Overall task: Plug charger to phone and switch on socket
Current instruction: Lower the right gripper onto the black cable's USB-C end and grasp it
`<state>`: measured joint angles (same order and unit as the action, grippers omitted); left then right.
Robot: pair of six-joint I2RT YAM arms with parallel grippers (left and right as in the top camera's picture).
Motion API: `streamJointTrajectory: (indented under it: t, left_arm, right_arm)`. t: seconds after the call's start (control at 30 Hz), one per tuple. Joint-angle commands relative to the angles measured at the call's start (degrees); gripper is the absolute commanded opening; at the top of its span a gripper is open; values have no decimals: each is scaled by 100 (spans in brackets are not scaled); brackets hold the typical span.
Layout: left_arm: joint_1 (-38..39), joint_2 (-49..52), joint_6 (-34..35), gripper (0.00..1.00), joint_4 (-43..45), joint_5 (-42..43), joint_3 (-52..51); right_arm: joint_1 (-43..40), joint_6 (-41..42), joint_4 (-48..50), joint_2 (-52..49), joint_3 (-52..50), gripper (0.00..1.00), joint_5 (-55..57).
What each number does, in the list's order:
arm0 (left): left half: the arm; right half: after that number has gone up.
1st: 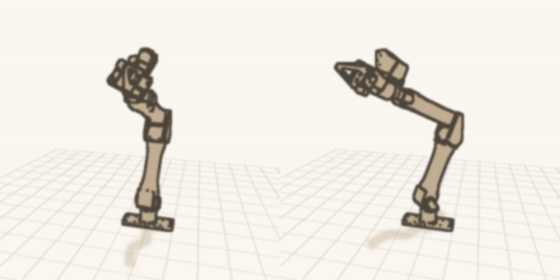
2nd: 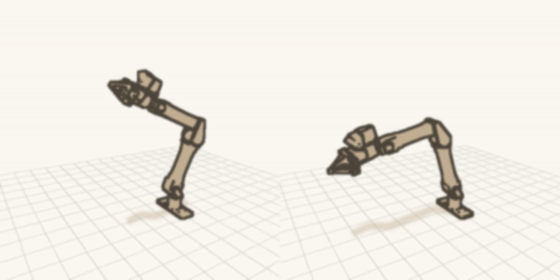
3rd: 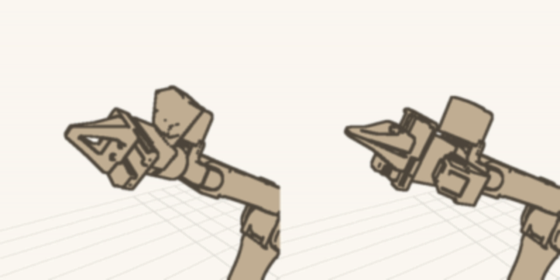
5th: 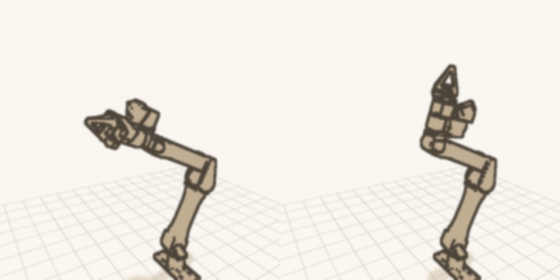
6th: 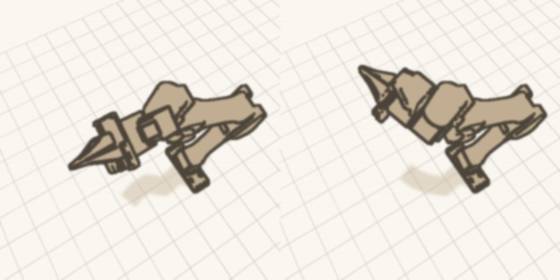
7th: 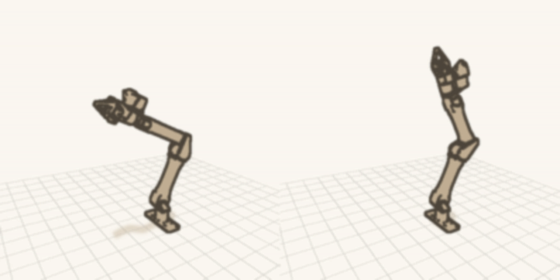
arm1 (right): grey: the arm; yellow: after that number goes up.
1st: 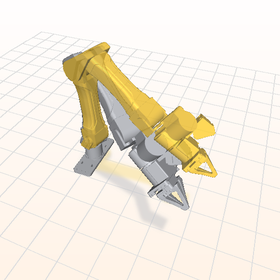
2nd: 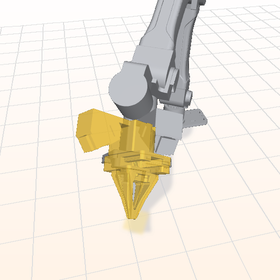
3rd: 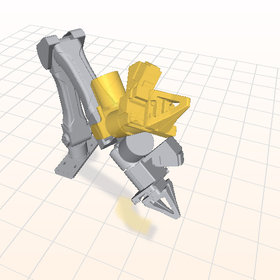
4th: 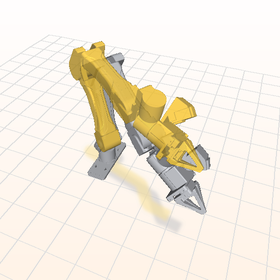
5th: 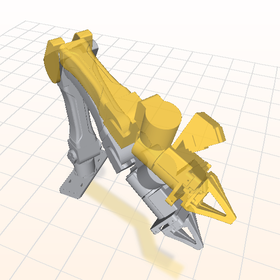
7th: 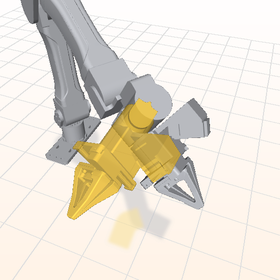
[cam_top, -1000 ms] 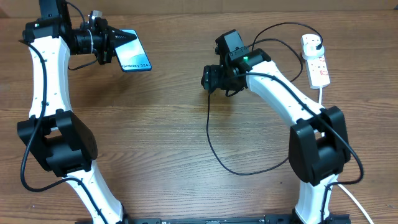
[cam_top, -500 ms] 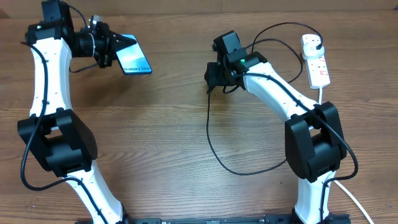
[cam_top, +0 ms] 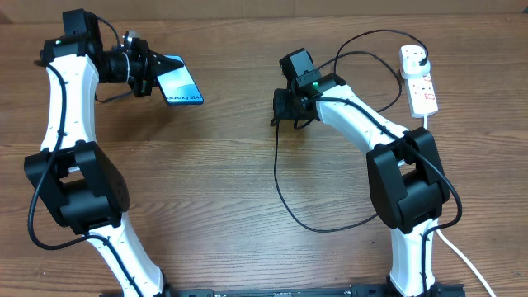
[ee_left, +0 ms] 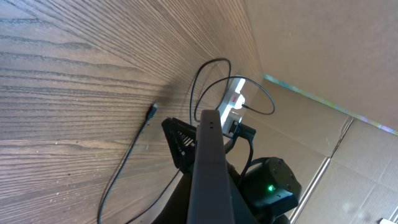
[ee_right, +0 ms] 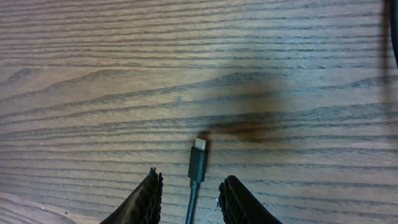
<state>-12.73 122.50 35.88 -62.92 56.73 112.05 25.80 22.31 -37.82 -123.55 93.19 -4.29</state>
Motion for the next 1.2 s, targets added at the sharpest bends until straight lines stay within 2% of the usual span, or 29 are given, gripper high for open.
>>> streamJointTrajectory:
  t: [0.0,0.3,0.93,1.03,1.1,1.17]
  left_arm:
    - [55,2,-26,4,33,136,7]
    - [81,2,-28,4,-9,138,7]
    - [81,2,13,4,-103,179,7]
    - [81,2,13,4,-118,177,7]
    - [81,2,15,4,-118,177,7]
    - [81,2,37,4,-118,177,7]
  right_arm:
    - [101,15,20,-133,-35,31,127]
    - [289,61,4,-474,-35,22,463]
    - [306,170,-153,-774,-35,21,719]
    - [306,173,-127,-774,-35,14,625]
    - [306,199,-96,-774,-35,4,535]
    - [299,389,-98,-774,-35,4,461]
